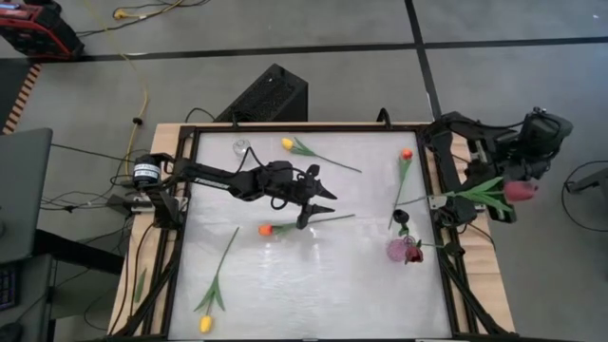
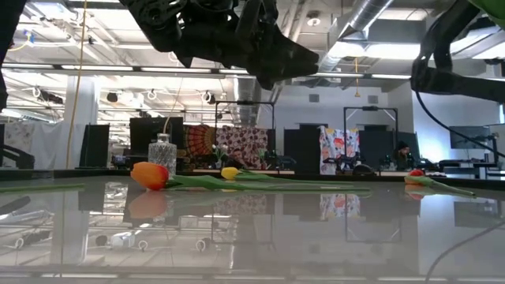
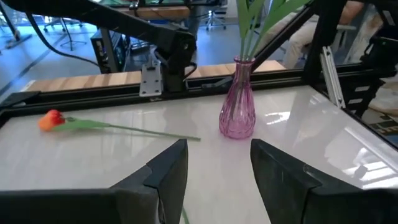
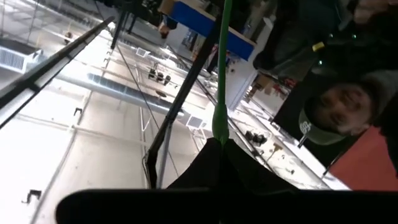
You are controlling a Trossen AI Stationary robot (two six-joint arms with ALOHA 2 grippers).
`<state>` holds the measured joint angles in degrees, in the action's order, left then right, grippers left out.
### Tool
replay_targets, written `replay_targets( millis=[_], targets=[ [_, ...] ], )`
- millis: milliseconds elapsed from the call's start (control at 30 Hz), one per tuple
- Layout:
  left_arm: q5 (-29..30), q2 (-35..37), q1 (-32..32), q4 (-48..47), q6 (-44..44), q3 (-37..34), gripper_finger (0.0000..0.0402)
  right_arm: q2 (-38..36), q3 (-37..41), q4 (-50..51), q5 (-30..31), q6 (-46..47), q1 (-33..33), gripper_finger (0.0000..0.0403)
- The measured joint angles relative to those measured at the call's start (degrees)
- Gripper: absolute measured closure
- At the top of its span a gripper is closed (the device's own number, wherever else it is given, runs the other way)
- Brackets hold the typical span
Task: Sort flowers into vase by color
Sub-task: Put the dark red flower into the pink vase
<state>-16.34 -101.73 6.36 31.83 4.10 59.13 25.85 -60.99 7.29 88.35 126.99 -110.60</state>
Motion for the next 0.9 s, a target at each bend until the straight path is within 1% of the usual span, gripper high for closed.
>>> replay_targets(
  millis=[133, 300, 367, 433, 533, 667, 833, 900],
  targets=[
    [-1.47, 0.00, -0.17, -0.36, 0.00, 0.00, 0.0237, -0.67, 0.00, -0.03, 0.87, 1.77, -0.19, 0.0367],
    [-1.48, 0.00, -0.78, -0.38, 0.17, 0.00, 0.0237, -1.77, 0.00, -0.03, 1.65, 1.07, 0.15, 0.0374],
    [-1.47, -0.01, -1.14, -0.38, 0.62, 0.00, 0.0237, -1.75, 0.81, 0.15, 1.53, 3.01, 0.08, 0.0377],
    [-1.49, -0.01, -1.53, -0.38, 1.00, 0.00, 0.0237, -2.00, 2.30, 0.02, 1.03, 6.86, 0.08, 0.0377],
    [-1.49, -0.02, -1.85, -0.38, 1.44, 0.00, 0.0237, -4.27, 5.44, -0.01, 0.94, 10.33, 0.19, 0.0369],
    [-1.60, -0.02, -1.87, -0.34, 1.28, 0.00, 0.0237, -7.95, 7.96, -0.68, 1.99, 8.55, 0.43, 0.0362],
    [-1.58, -0.02, -1.85, 0.15, 0.96, 0.00, 0.0237, -11.33, 8.87, -0.53, 1.89, 8.42, 0.39, 0.0370],
    [-1.58, -0.02, -1.85, 0.75, 0.82, 0.00, 0.0237, -13.31, 8.81, -0.68, 2.16, 6.45, 0.39, 0.0372]
  ],
)
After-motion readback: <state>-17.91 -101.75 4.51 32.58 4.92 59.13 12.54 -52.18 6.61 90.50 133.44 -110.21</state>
